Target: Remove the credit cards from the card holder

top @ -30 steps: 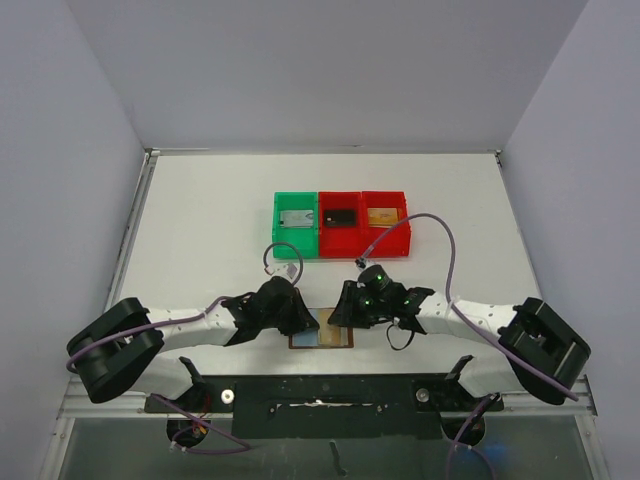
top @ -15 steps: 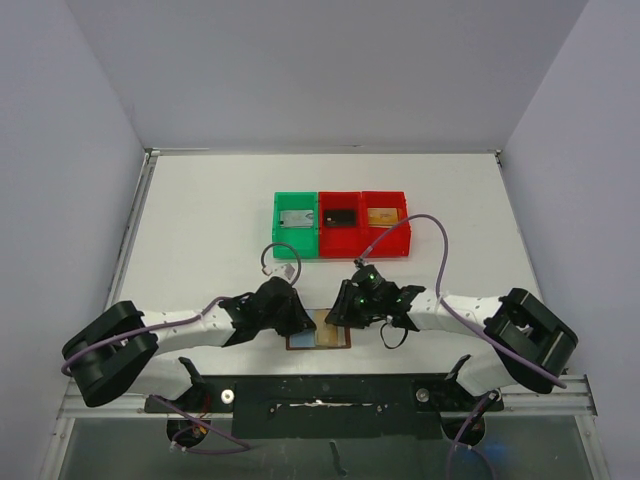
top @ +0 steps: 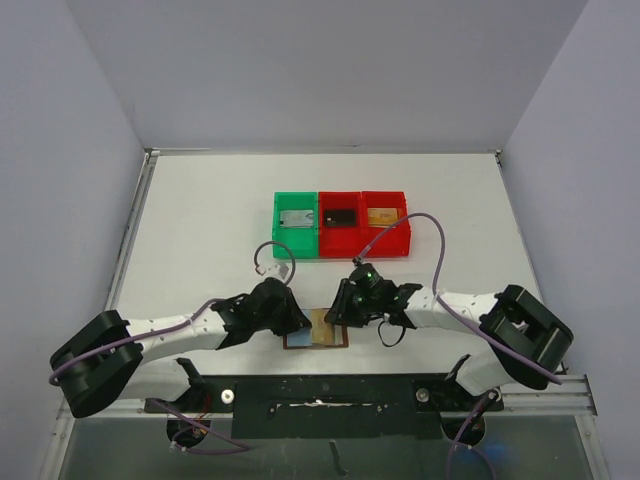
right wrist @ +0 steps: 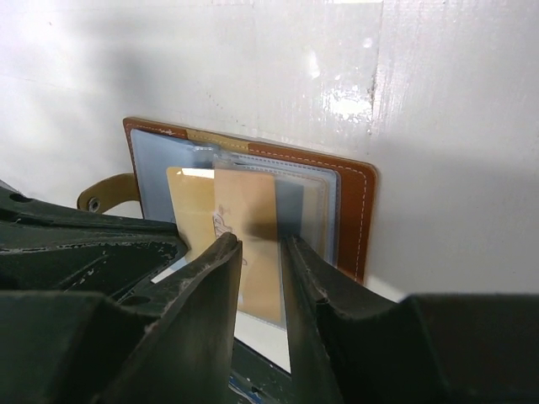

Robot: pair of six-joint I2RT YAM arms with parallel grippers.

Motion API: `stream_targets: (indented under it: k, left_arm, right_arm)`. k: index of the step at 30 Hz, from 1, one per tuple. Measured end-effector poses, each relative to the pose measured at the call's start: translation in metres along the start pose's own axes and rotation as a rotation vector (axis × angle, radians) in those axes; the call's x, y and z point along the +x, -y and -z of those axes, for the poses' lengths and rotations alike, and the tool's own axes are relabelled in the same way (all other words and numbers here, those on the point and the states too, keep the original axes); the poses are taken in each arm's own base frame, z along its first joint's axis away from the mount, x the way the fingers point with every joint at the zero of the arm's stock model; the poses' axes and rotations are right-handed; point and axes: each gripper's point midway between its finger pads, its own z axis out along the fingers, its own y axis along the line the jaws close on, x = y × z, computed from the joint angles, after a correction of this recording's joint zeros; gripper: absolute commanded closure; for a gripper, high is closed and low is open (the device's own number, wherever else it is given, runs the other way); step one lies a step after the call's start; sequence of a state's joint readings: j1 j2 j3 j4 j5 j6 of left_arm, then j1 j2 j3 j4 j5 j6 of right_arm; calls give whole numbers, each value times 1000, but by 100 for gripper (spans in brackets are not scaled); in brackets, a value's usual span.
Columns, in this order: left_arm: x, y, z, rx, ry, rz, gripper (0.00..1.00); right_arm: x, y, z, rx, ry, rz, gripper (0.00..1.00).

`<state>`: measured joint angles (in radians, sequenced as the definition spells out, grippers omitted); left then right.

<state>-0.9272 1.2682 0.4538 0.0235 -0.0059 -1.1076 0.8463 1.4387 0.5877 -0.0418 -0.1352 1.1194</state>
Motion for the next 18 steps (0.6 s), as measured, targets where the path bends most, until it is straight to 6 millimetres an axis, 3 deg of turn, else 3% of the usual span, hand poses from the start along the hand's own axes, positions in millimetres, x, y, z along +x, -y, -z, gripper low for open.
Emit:
stream_targets:
  k: [2,10,18]
  left_arm:
    - [-1,-1,2,2,11,7,100]
    - [4,-8,1,7,6,36,64]
    - [7,-3,-3,88,20,149,60]
  right_arm:
    - [0,0,-1,1,-2,0,72]
    - [1,-3,-4,0,-16,14,77]
    - [3,-6,-8,-3,-25,20,78]
